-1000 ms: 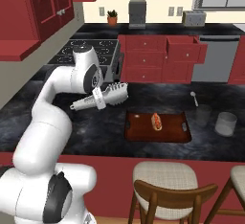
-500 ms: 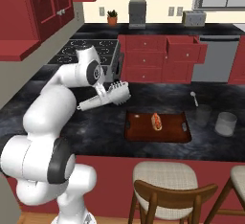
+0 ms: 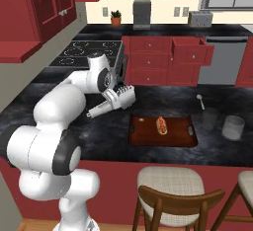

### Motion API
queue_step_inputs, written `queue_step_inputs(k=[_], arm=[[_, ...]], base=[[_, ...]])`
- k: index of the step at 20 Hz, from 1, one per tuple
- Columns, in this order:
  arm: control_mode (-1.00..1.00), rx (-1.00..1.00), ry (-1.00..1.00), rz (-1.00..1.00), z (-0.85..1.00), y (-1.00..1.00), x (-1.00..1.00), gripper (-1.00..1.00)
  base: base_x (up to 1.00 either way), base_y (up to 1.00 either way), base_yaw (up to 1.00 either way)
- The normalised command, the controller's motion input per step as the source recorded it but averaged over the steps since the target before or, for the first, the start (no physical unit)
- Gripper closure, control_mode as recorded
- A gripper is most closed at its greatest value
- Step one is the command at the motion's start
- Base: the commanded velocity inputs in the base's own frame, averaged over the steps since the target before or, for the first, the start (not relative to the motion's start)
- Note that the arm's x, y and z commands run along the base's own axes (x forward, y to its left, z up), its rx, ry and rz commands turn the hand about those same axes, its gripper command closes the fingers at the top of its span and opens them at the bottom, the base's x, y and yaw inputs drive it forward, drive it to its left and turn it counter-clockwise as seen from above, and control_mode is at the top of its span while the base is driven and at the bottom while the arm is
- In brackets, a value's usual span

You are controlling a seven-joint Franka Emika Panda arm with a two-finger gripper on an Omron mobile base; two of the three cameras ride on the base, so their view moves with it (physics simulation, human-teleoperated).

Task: Take the tongs from the drawer on the left and place them on the dining counter next to the tray containing the hot dog.

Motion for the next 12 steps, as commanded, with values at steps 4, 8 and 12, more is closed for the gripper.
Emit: queue_step_inputs(k=[4,8,12], arm=[[-1.0,0.0,0.0,0.32,-0.2,-0.19,0.13,1.0],[-1.0,0.0,0.03,0.33,-0.2,-0.13,0.17,1.0],[-1.0,0.0,0.11,0.31,-0.27,-0.04,0.22,1.0]], base=[[0.0,0.0,0.0],[0.0,0.0,0.0],[0.0,0.0,0.0]])
